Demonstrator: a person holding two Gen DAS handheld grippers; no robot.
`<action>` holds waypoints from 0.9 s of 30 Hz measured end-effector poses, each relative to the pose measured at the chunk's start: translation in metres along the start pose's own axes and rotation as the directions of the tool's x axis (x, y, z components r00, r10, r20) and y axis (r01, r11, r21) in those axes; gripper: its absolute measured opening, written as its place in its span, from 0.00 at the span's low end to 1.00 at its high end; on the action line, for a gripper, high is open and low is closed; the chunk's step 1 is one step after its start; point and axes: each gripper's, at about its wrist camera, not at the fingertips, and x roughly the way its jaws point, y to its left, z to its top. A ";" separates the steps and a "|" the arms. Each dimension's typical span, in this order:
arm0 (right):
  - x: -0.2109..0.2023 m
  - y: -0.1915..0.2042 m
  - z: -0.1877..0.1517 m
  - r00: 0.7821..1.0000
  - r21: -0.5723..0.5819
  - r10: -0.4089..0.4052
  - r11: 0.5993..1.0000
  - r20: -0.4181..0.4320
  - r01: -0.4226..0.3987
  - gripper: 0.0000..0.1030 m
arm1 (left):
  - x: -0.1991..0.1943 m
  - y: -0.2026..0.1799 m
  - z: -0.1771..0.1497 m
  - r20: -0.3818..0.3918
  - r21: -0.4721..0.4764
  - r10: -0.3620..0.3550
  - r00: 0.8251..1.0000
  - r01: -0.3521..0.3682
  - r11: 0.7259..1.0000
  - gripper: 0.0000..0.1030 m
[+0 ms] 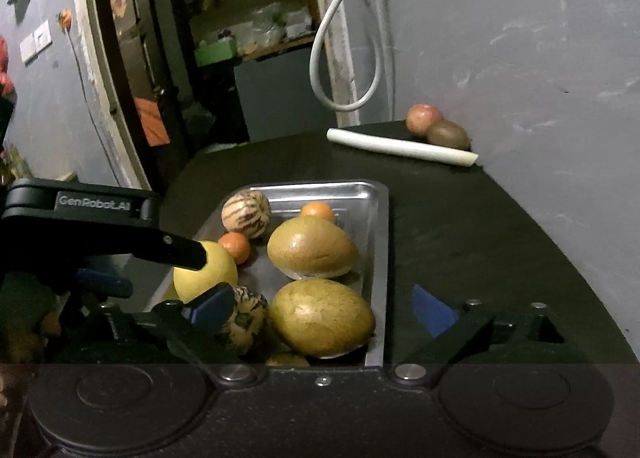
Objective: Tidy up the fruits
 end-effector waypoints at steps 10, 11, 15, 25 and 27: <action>-0.055 0.004 -0.006 0.997 0.035 -0.037 0.999 0.071 0.035 0.99 | -0.052 0.001 -0.022 0.096 0.069 0.047 0.994 -0.053 0.996 0.99; -0.061 0.005 -0.007 0.996 0.038 -0.041 0.999 0.077 0.039 0.99 | -0.058 0.002 -0.026 0.103 0.074 0.047 0.994 -0.055 0.996 0.99; -0.084 0.008 -0.014 0.994 0.044 -0.052 0.998 0.101 0.048 0.99 | -0.079 0.006 -0.040 0.125 0.068 0.040 0.991 -0.048 0.997 0.99; -0.132 0.024 -0.035 0.988 0.026 -0.055 0.998 0.141 0.052 0.99 | -0.129 0.013 -0.085 0.177 0.131 0.027 0.984 -0.051 0.990 0.99; -0.140 0.028 -0.040 0.988 0.021 -0.055 0.998 0.143 0.053 0.99 | -0.137 0.016 -0.095 0.186 0.147 0.018 0.982 -0.046 0.988 1.00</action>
